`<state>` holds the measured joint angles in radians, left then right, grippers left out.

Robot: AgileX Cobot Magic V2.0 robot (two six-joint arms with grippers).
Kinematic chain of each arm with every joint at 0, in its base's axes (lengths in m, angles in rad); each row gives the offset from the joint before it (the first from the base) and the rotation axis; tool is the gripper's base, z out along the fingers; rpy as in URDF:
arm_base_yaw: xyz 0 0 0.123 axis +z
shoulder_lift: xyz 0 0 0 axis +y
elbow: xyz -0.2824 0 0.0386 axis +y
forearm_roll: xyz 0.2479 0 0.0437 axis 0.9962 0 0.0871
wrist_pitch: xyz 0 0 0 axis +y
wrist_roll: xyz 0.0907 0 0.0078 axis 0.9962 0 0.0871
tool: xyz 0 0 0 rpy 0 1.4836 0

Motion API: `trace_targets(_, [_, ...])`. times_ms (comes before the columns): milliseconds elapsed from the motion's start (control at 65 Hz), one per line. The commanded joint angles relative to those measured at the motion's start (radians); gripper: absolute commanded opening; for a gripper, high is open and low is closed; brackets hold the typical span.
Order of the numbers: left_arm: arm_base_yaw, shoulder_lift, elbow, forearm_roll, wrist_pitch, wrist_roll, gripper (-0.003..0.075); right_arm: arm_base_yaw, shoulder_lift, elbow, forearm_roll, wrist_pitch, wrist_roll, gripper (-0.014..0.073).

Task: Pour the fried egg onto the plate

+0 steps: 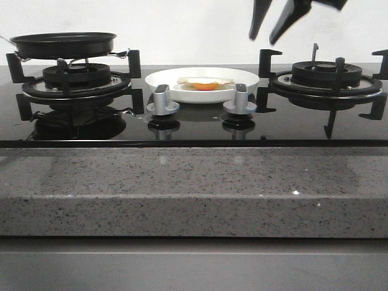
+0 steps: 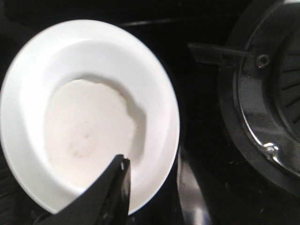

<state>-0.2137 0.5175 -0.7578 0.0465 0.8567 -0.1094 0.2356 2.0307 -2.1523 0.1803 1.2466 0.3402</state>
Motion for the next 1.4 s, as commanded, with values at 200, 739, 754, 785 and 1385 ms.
trace_targets(200, [-0.008,0.004,-0.023,-0.003,-0.073,-0.009,0.0525,0.028,-0.286,0.123,-0.158,0.074,-0.079,0.0286])
trace_targets(739, [-0.008,0.004,-0.023,-0.003,-0.073,-0.009,0.0525,0.028,-1.020,0.937,-0.158,-0.221,-0.244,0.0286])
trace_targets(754, [-0.008,0.004,-0.023,-0.003,-0.073,-0.009,0.0525,0.028,-1.046,0.954,-0.158,-0.225,-0.244,0.0286])
trace_targets(785, [-0.008,0.004,-0.023,-0.003,-0.073,-0.009,0.0525,0.028,-1.089,0.993,-0.158,-0.234,-0.244,0.0286])
trace_targets(1385, [-0.008,0.004,-0.023,-0.003,-0.078,-0.009,0.0525,0.028,-1.533,1.370,-0.158,-0.204,-0.244,0.0286])
